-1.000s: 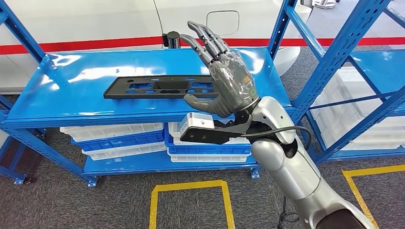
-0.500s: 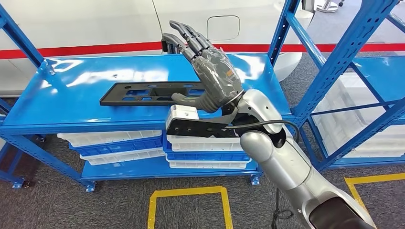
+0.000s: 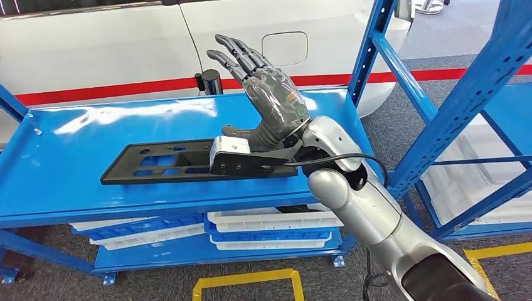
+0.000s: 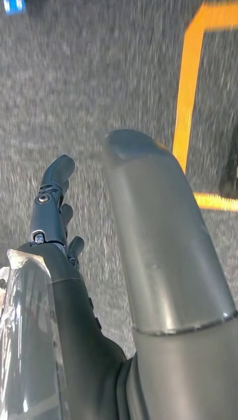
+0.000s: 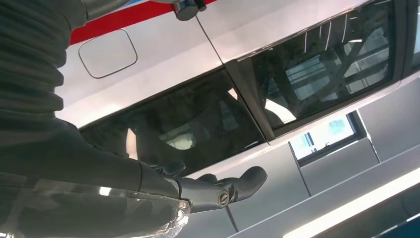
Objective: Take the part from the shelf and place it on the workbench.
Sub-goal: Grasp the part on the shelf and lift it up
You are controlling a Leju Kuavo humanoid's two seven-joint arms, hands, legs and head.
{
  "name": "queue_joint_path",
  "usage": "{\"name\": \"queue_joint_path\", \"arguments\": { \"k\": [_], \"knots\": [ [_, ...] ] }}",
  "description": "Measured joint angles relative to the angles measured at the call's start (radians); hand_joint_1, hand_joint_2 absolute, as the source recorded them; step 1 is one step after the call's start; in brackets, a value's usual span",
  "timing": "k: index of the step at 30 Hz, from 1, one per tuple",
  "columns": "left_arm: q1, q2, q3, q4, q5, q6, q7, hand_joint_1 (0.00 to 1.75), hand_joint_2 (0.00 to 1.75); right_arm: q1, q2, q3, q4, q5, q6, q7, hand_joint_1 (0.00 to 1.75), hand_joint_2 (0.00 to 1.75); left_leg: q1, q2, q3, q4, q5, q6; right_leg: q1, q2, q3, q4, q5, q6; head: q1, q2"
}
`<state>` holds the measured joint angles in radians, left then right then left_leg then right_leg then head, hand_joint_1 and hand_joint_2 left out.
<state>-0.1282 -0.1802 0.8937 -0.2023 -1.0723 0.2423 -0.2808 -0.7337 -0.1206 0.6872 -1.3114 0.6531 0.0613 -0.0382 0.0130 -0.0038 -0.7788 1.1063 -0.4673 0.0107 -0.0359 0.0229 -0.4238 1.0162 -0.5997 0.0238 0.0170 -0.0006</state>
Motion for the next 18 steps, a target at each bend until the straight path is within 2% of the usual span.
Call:
{"name": "queue_joint_path", "arguments": {
  "k": [1,2,3,5,6,7,9,10,11,12,13,14,15,16,17,18],
  "knots": [
    [0.003,0.001,0.000,0.000,0.000,-0.001,0.001,0.00,0.00,0.001,0.000,0.002,0.006,-0.001,0.000,-0.001,0.00,1.75,-0.003,-0.002,0.004,-0.035,0.083,0.006,0.003,0.004,0.015,-0.001,-0.018,0.009,-0.001,0.000],
    [0.005,0.001,0.000,0.001,0.001,-0.002,0.002,0.00,0.00,0.002,0.001,0.003,0.011,-0.002,-0.001,-0.001,0.00,1.75,-0.008,-0.004,0.007,-0.050,0.140,0.012,0.004,0.009,0.026,-0.006,-0.032,0.019,-0.001,0.000],
    [0.005,0.001,0.000,0.001,0.001,-0.002,0.003,0.00,0.00,0.000,0.002,0.003,0.014,-0.003,-0.002,-0.002,0.00,1.75,-0.012,-0.006,0.010,-0.047,0.152,0.015,0.005,0.012,0.037,-0.015,-0.043,0.028,-0.002,0.000],
    [-0.003,0.000,0.000,0.000,0.001,-0.002,0.003,0.00,0.00,-0.008,0.002,-0.001,0.016,-0.005,-0.005,-0.002,0.00,1.75,-0.013,-0.006,0.026,-0.052,0.133,0.023,0.006,0.008,0.055,-0.039,-0.056,0.039,-0.003,0.000],
    [-0.007,-0.001,-0.001,0.000,0.001,-0.001,0.003,0.00,0.00,-0.012,0.000,-0.004,0.017,-0.006,-0.007,-0.003,0.00,1.75,-0.013,-0.006,0.038,-0.064,0.127,0.030,0.008,0.002,0.052,-0.028,-0.063,0.039,-0.002,0.000],
    [-0.009,-0.001,-0.001,0.000,0.001,-0.001,0.003,0.00,0.00,-0.012,-0.002,-0.006,0.019,-0.007,-0.008,-0.004,0.00,1.75,-0.011,-0.006,0.053,-0.077,0.120,0.036,0.011,-0.003,0.029,0.012,-0.076,0.036,-0.001,0.000],
    [-0.009,-0.002,-0.001,0.001,0.001,-0.001,0.003,0.00,0.00,0.001,-0.010,-0.009,0.027,-0.009,-0.010,-0.008,0.00,1.75,-0.013,-0.009,0.083,-0.094,0.102,0.045,0.016,-0.009,-0.073,0.155,-0.106,0.023,0.000,0.000],
    [-0.008,-0.002,-0.001,0.001,0.001,-0.001,0.003,0.00,0.00,0.013,-0.016,-0.009,0.033,-0.010,-0.011,-0.009,0.00,1.75,-0.015,-0.012,0.098,-0.098,0.092,0.047,0.020,-0.009,-0.130,0.219,-0.110,0.020,0.000,0.000],
    [-0.007,-0.002,-0.001,0.001,0.001,-0.001,0.004,0.00,0.00,0.024,-0.021,-0.009,0.039,-0.010,-0.011,-0.010,0.00,1.75,-0.017,-0.017,0.112,-0.100,0.080,0.048,0.024,-0.009,-0.175,0.252,-0.096,0.023,0.000,0.000],
    [-0.005,-0.003,0.000,0.001,0.001,-0.001,0.004,0.00,0.00,0.032,-0.026,-0.009,0.044,-0.010,-0.012,-0.010,0.00,1.75,-0.020,-0.021,0.127,-0.101,0.069,0.048,0.027,-0.009,-0.204,0.244,-0.060,0.031,0.000,0.000],
    [-0.003,-0.003,0.000,0.001,0.001,-0.001,0.005,0.00,0.00,0.037,-0.030,-0.009,0.047,-0.010,-0.012,-0.011,0.00,1.75,-0.024,-0.025,0.142,-0.101,0.058,0.049,0.029,-0.009,-0.217,0.200,-0.007,0.041,0.001,0.000],
    [-0.002,-0.003,0.000,0.001,0.000,-0.002,0.005,0.00,0.00,0.039,-0.033,-0.010,0.049,-0.010,-0.012,-0.012,0.00,1.75,-0.027,-0.028,0.154,-0.101,0.047,0.049,0.031,-0.009,-0.218,0.132,0.056,0.049,0.001,0.000],
    [-0.002,-0.003,-0.001,0.002,0.000,-0.002,0.006,0.00,0.00,0.041,-0.036,-0.009,0.050,-0.009,-0.012,-0.013,0.00,1.75,-0.032,-0.031,0.166,-0.100,0.037,0.048,0.035,-0.010,-0.213,0.071,0.110,0.049,-0.001,0.000],
    [-0.002,-0.004,-0.001,0.002,-0.001,-0.002,0.008,0.00,0.00,0.044,-0.039,-0.008,0.050,-0.008,-0.012,-0.014,0.00,1.75,-0.034,-0.033,0.173,-0.099,0.029,0.046,0.038,-0.010,-0.205,0.025,0.146,0.044,-0.001,0.000],
    [-0.002,-0.004,-0.002,0.002,-0.002,-0.003,0.009,0.00,0.00,0.048,-0.043,-0.006,0.050,-0.005,-0.011,-0.015,0.00,1.75,-0.035,-0.035,0.176,-0.098,0.024,0.044,0.040,-0.010,-0.199,0.000,0.166,0.035,-0.001,0.000],
    [-0.002,-0.004,-0.003,0.003,-0.003,-0.004,0.011,0.00,0.00,0.053,-0.046,-0.003,0.048,0.001,-0.009,-0.015,0.00,1.75,-0.037,-0.036,0.178,-0.096,0.021,0.042,0.041,-0.010,-0.194,-0.004,0.168,0.026,-0.001,0.000]
  ]
}}
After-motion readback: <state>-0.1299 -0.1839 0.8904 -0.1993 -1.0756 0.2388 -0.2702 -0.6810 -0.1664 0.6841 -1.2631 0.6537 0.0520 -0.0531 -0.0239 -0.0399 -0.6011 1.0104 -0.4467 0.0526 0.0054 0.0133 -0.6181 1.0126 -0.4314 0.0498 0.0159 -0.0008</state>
